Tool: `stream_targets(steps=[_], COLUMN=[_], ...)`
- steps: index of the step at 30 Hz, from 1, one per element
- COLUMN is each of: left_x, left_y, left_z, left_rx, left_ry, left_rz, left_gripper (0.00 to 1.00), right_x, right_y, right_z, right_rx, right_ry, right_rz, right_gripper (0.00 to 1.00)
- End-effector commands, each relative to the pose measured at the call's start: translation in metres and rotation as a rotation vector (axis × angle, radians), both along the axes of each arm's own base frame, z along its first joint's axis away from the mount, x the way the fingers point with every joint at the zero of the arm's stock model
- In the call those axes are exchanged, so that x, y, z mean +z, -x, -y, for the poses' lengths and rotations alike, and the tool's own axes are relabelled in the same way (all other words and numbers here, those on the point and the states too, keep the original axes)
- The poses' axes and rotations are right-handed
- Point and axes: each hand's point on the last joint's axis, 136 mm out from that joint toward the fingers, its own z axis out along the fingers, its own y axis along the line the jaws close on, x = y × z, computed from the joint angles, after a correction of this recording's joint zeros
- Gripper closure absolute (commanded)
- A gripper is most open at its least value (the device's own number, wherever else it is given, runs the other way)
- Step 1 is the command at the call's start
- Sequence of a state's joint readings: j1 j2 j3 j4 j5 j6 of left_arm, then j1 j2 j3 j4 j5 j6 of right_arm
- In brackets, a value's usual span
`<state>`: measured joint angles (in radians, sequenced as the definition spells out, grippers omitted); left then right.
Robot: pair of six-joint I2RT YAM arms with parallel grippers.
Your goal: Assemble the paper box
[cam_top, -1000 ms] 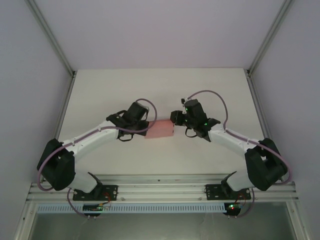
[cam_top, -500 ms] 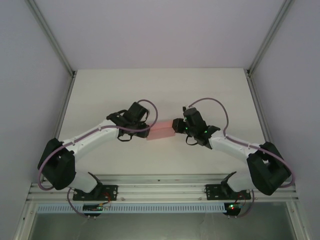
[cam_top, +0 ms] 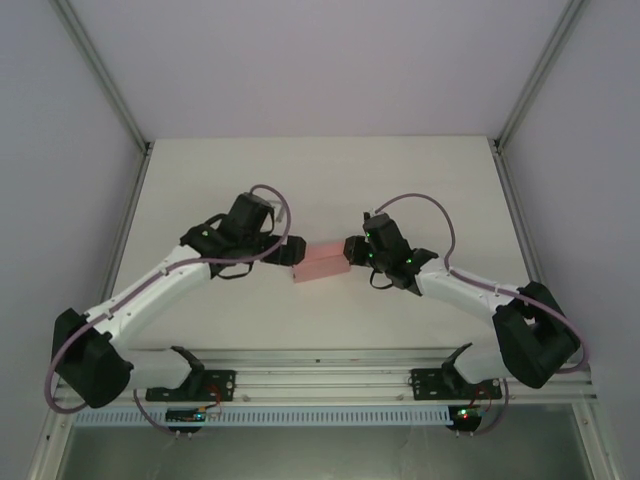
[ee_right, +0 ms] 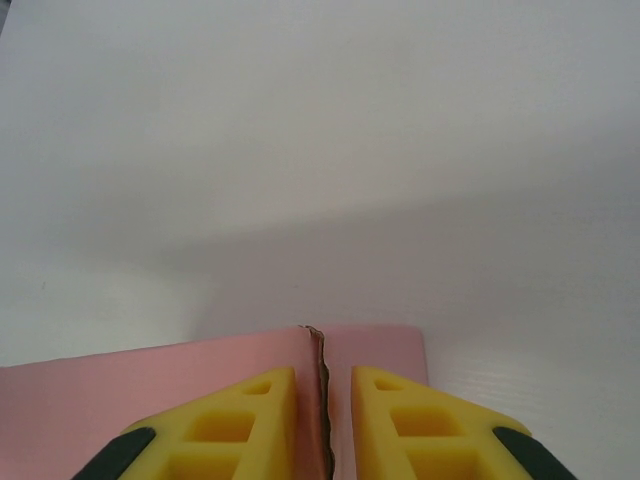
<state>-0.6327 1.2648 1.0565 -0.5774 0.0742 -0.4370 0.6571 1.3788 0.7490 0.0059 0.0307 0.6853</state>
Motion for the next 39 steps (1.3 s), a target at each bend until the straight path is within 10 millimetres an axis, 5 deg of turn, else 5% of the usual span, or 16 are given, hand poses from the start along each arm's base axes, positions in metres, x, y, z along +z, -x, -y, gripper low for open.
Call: stream_targets(steps=[1, 7, 12, 16, 19, 23, 25, 32, 39], left_x=[-0.018, -0.047, -0.082, -0.114, -0.126, -0.141, -0.150, -0.173, -0.167], left_y=[-0.011, -0.013, 0.004, 0.015, 0.021, 0.027, 0.029, 0.034, 0.028], left_z=[-0.001, 0.016, 0.017, 0.004, 0.003, 0.001, -0.003, -0.014, -0.004], left_rx=[0.062, 0.002, -0.016, 0.024, 0.012, -0.043, -0.058, -0.073, -0.102], left_ry=[0.125, 0.283, 0.330, 0.333, 0.350, 0.306, 0.278, 0.186, 0.154], left_rz=[-0.089, -0.180, -0.267, -0.324, -0.329, -0.294, -0.270, -0.166, -0.127], left_gripper=[0.05, 0.10, 0.35, 0.73, 0.88, 0.90, 0.99, 1.00, 1.00], right_x=[-0.068, -0.074, -0.082, -0.091, -0.097, -0.106, -0.109, -0.112, -0.106], right_y=[0.043, 0.044, 0.049, 0.056, 0.057, 0.057, 0.057, 0.057, 0.058], right_z=[0.027, 0.027, 0.029, 0.032, 0.032, 0.031, 0.029, 0.025, 0.018], right_rx=[0.012, 0.014, 0.009, -0.003, 0.001, 0.022, 0.044, 0.136, 0.185], right_ry=[0.185, 0.189, 0.193, 0.176, 0.159, 0.137, 0.116, 0.091, 0.049], right_rz=[-0.236, -0.254, -0.276, -0.308, -0.311, -0.301, -0.285, -0.212, -0.213], right_gripper=[0.77, 0.77, 0.78, 0.78, 0.80, 0.81, 0.83, 0.88, 0.92])
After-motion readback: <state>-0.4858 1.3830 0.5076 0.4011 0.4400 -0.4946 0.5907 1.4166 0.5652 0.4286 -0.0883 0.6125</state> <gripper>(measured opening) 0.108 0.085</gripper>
